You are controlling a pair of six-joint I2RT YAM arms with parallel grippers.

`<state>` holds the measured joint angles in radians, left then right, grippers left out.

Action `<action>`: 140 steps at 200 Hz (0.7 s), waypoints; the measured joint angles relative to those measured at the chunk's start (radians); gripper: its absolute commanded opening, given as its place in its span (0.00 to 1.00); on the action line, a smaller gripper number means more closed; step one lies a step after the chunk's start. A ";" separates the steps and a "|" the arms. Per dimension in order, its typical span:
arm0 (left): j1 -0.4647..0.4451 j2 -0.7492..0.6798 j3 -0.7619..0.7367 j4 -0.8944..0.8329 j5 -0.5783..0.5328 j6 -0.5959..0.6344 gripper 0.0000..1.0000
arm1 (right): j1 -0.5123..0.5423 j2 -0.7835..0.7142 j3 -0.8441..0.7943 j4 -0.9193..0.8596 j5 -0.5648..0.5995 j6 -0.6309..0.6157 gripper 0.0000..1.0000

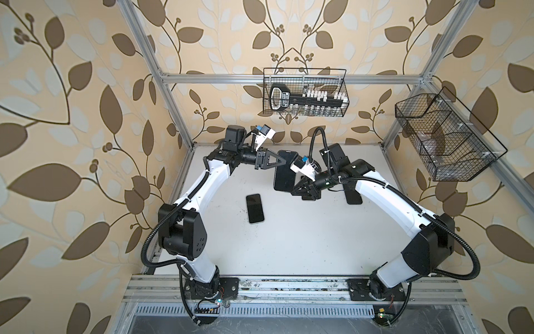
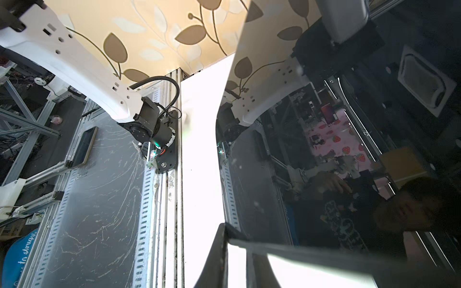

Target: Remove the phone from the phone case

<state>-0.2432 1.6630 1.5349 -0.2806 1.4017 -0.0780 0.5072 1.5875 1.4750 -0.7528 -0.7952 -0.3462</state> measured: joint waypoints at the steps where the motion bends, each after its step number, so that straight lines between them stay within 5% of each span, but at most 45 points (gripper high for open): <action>1: 0.000 0.000 0.000 0.000 0.001 0.000 0.00 | 0.000 0.000 0.000 0.000 0.000 0.000 0.04; 140: -0.021 0.000 -0.003 0.011 0.020 -0.060 0.00 | 0.087 -0.071 -0.065 0.062 0.213 -0.074 0.02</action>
<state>-0.2642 1.6630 1.5322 -0.2691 1.4216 -0.1383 0.5938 1.5162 1.4097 -0.6907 -0.5819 -0.4202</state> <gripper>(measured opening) 0.115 0.047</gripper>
